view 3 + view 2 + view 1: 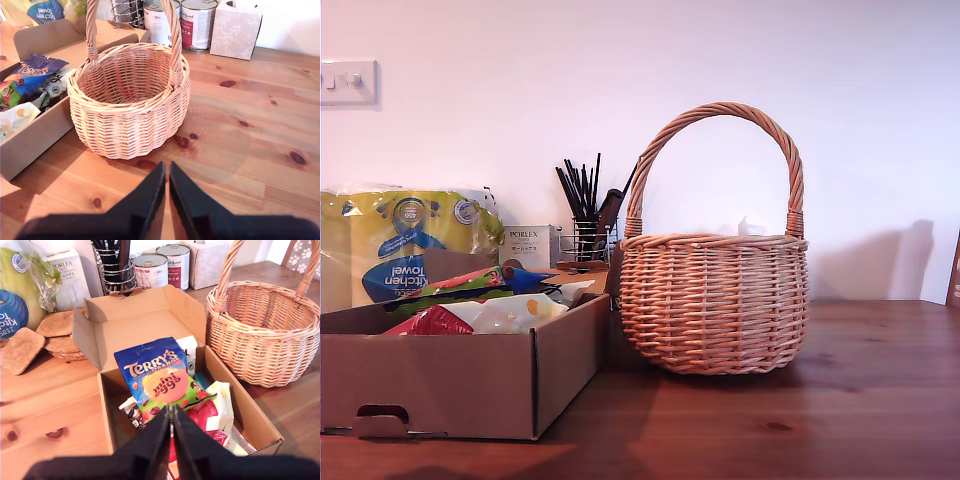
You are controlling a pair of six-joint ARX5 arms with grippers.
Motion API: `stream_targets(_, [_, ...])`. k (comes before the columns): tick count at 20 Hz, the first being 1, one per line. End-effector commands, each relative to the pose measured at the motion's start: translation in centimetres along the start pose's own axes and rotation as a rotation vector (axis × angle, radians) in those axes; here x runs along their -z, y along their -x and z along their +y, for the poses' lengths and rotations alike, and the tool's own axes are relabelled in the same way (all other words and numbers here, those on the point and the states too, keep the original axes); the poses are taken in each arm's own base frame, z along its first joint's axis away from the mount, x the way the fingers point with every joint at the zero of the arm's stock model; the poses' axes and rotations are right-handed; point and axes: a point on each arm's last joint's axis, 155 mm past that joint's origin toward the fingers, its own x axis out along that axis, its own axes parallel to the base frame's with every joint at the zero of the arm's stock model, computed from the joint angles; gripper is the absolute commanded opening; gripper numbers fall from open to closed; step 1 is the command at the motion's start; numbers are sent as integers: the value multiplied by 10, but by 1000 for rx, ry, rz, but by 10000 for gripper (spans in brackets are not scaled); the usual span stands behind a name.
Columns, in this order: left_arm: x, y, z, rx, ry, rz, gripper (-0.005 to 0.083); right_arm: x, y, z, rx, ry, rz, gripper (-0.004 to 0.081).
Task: Move the bags of Easter eggs from the cardboard box on the left into the woven basket on the right side.
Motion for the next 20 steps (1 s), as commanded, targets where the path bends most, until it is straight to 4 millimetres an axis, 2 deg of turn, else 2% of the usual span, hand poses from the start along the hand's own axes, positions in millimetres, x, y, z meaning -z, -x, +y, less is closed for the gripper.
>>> stream_targets(1, [12, -2, -5, 27, 10, 40, -19, -12, -3, 4, -20, -27, -47, -12])
stream_targets(9, [10, -2, -5, 29, -6, 32, -20, -16, -3, 5, -26, -24, -62, -12])
stream_targets(14, [4, -7, -20, 122, -217, 34, -20, -24, -2, 21, -112, -19, -93, -12])
stream_targets(15, [5, -11, -23, 145, -235, 53, -20, -24, -3, 23, -124, -18, -92, -12])
stream_targets(18, [9, -29, -29, 227, -469, 97, -20, -22, -6, 25, -138, -19, -78, -12])
stream_targets(20, [13, -41, -29, 256, -542, 135, 0, -20, -8, 29, -161, -19, -65, -12])
